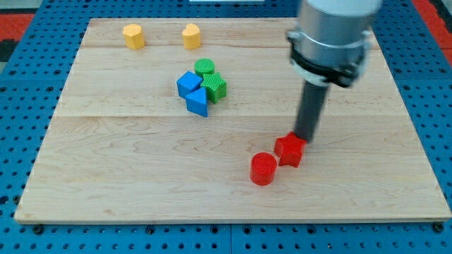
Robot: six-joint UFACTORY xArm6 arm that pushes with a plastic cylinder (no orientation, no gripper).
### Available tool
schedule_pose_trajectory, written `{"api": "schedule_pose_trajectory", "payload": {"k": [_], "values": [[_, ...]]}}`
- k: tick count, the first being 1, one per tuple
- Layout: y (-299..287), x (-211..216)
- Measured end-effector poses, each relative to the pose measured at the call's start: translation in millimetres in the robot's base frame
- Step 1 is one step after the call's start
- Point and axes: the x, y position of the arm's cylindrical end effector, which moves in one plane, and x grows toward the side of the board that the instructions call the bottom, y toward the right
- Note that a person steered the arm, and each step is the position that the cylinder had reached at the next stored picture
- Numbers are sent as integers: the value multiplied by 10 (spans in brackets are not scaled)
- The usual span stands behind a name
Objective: Move the red star closer to the blue triangle
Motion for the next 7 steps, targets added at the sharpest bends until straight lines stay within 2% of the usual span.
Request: {"api": "schedule_pose_trajectory", "payload": {"k": [2,3,4,5,6,7], "values": [[-540,371],[-211,791],[-624,752],[-1029,177],[-1184,-31],[-1423,-31]]}}
